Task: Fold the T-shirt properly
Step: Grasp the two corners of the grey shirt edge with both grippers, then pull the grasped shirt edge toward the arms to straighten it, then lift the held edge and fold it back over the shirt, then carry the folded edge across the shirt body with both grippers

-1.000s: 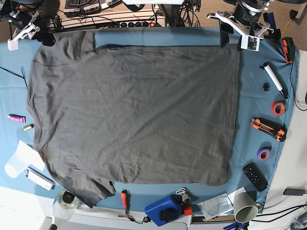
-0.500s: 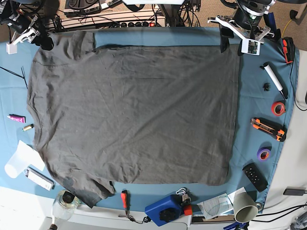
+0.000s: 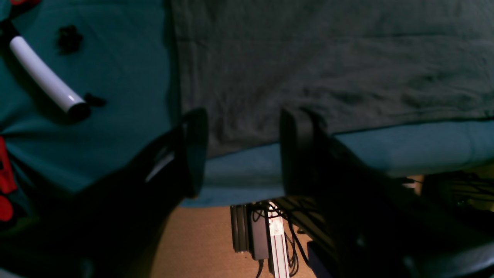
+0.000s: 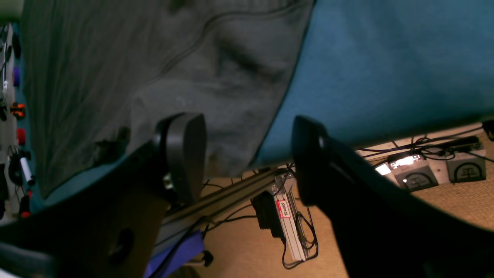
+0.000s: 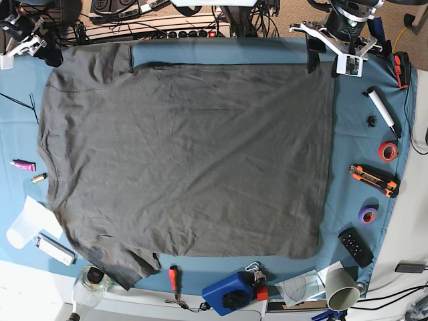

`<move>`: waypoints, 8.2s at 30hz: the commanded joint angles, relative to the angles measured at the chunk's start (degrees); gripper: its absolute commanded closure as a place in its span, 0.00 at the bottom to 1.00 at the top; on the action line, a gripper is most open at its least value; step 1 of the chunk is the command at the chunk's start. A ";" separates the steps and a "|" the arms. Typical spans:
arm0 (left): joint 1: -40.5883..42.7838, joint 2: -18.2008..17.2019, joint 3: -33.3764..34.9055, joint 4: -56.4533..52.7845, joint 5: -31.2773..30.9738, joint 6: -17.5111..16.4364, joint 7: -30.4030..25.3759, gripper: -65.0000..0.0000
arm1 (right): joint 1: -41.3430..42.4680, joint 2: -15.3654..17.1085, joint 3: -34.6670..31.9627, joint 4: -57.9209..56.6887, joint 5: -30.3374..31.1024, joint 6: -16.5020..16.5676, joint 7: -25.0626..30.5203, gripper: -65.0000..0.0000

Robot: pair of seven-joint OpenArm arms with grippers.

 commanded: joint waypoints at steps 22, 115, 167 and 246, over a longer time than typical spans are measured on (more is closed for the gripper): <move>0.66 -0.17 -0.07 0.87 -0.37 -0.04 -1.27 0.53 | -0.59 -5.53 -11.47 -5.29 -2.12 0.12 2.16 0.46; -6.58 3.28 -1.75 -11.02 -8.33 4.00 11.26 1.00 | -4.83 -5.38 2.73 8.76 4.24 0.12 -0.02 1.00; -5.07 1.55 -1.73 -4.52 2.01 6.60 4.04 1.00 | 2.29 1.18 5.29 9.09 -0.50 0.12 3.48 1.00; -29.29 0.92 2.64 -19.50 4.15 5.55 2.60 1.00 | 25.75 4.59 -18.03 9.01 -34.53 -9.60 10.82 1.00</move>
